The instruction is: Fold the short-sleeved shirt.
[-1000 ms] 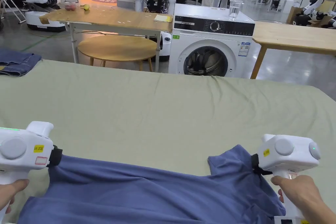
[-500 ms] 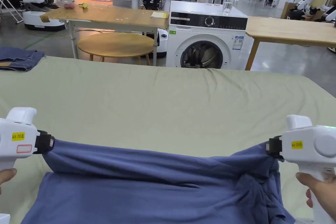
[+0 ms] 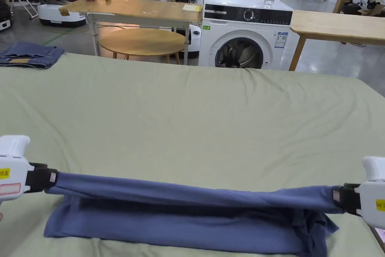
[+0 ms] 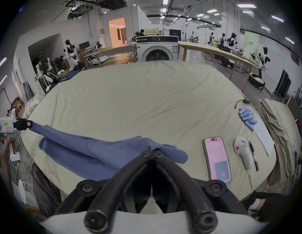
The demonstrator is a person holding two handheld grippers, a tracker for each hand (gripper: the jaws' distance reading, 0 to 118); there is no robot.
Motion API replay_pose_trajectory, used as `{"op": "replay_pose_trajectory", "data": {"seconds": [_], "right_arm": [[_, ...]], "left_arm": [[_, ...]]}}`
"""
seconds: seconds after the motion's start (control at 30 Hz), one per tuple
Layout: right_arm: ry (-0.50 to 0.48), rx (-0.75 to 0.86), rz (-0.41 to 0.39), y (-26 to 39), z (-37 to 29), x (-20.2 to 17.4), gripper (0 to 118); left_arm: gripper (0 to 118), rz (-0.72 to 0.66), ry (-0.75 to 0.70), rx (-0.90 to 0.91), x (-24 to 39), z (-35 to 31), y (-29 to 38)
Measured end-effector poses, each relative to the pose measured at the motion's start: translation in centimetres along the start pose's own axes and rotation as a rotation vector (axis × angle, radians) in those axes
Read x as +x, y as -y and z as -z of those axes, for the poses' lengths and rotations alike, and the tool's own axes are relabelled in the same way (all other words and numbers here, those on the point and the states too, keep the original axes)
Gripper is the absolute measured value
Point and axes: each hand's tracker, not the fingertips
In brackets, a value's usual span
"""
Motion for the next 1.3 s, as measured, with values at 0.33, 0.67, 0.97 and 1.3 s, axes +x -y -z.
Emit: {"op": "replay_pose_trajectory", "data": {"seconds": [0.33, 0.67, 0.97, 1.3], "right_arm": [[0.106, -0.213, -0.084, 5.2, 5.9, 0.5, 0], [0.117, -0.23, -0.068, 6.2, 8.7, 0.4, 0], [0.196, -0.01, -0.039, 0.6, 4.4, -2.1, 47], [0.116, 0.503, 0.026, -1.8, 2.9, -9.4, 45]], "left_arm": [[0, 0.011, -0.02, -0.23, -0.9, 4.5, 5.3], [0, -0.012, -0.061, -0.225, -0.4, 5.4, 5.3], [38, 0.017, -0.078, 0.015, 4.0, 3.3, 1.5], [37, 0.128, -0.092, 0.425, 11.5, 2.3, -0.9]]}}
